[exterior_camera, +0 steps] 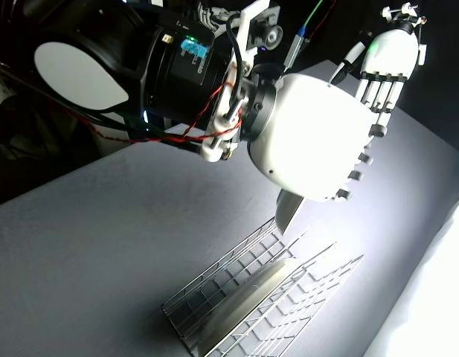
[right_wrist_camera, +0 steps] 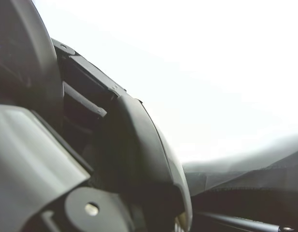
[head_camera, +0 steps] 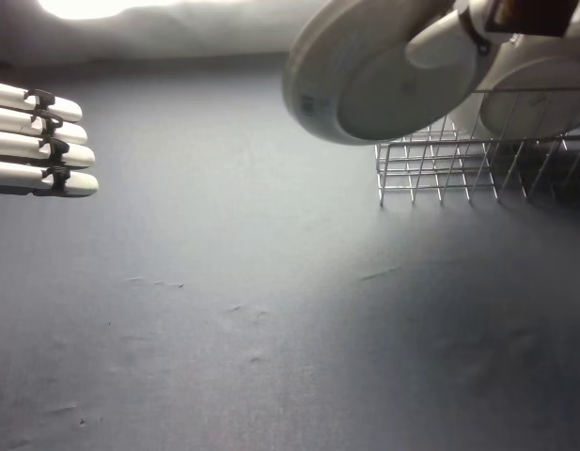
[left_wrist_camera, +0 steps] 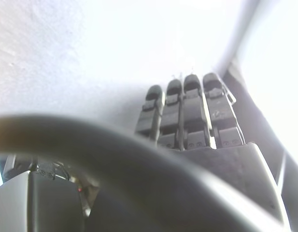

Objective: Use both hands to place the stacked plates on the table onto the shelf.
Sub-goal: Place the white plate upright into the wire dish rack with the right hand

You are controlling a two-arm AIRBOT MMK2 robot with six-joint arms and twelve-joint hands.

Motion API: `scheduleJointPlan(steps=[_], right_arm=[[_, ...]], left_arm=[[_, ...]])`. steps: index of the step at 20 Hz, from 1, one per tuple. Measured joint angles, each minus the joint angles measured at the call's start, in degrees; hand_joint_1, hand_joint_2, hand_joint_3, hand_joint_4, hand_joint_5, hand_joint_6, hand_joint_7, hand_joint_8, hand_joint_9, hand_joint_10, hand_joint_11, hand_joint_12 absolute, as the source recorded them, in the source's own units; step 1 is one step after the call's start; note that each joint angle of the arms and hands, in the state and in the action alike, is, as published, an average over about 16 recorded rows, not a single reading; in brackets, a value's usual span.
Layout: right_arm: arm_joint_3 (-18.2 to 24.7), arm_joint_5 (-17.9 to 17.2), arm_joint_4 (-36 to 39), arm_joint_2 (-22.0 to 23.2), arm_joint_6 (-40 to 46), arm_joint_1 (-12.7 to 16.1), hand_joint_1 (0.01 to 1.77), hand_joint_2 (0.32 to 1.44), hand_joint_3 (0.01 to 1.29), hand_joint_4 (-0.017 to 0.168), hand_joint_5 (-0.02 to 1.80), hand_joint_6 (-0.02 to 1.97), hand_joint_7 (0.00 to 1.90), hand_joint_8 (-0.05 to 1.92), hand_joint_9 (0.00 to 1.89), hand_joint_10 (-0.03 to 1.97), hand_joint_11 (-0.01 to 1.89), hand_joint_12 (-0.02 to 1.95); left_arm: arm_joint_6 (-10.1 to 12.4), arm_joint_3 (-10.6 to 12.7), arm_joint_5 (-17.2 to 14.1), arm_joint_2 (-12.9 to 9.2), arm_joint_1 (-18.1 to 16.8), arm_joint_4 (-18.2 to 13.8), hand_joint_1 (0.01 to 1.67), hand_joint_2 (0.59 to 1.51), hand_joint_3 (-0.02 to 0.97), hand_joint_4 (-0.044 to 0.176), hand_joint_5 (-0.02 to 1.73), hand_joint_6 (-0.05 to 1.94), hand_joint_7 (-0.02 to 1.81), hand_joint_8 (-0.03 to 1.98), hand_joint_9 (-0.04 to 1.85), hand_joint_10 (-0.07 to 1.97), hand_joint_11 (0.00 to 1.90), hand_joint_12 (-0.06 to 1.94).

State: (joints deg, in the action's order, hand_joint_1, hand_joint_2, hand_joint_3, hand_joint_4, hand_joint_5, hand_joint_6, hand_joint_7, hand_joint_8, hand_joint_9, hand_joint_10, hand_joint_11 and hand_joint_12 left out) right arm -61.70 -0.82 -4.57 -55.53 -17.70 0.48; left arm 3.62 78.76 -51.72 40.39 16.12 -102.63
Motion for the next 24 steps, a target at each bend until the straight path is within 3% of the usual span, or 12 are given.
scheduleJointPlan(steps=[11, 17, 21, 24], right_arm=[[-0.9, 0.3, 5.4, 4.1, 0.2, -3.1, 1.45, 0.96, 0.01, -0.008, 0.96, 0.8, 1.07, 0.74, 1.03, 0.94, 0.76, 1.49], [-1.1, -2.3, 8.6, 5.4, 0.4, -7.2, 1.45, 0.96, 0.01, -0.008, 0.96, 0.79, 1.06, 0.74, 1.04, 0.93, 0.75, 1.56], [-1.0, -4.9, 10.8, 5.9, 0.5, -10.1, 1.45, 0.96, 0.01, -0.008, 0.95, 0.81, 1.05, 0.78, 1.0, 0.99, 0.74, 1.46], [-0.9, -6.8, 12.2, 6.1, 0.6, -11.9, 1.42, 0.98, 0.01, -0.008, 0.92, 0.8, 1.02, 0.74, 0.95, 0.92, 0.7, 1.39]], left_arm=[[0.1, 0.0, -0.3, 0.1, 0.1, 0.0, 0.02, 1.094, 0.02, 0.002, 0.02, -0.01, 0.01, 0.0, 0.02, 0.0, 0.01, 0.0], [0.1, 0.0, -0.5, 0.1, 0.2, 0.0, 0.02, 1.094, 0.02, 0.002, 0.02, -0.01, 0.02, 0.0, 0.02, 0.0, 0.01, 0.0], [0.1, 0.0, -0.6, 0.1, 0.2, 0.0, 0.02, 1.093, 0.02, 0.002, 0.02, -0.01, 0.02, 0.0, 0.02, 0.0, 0.01, 0.0], [0.1, 0.0, -0.6, 0.1, 0.2, 0.0, 0.02, 1.094, 0.019, 0.003, 0.02, -0.01, 0.02, 0.0, 0.02, 0.0, 0.01, 0.0]])
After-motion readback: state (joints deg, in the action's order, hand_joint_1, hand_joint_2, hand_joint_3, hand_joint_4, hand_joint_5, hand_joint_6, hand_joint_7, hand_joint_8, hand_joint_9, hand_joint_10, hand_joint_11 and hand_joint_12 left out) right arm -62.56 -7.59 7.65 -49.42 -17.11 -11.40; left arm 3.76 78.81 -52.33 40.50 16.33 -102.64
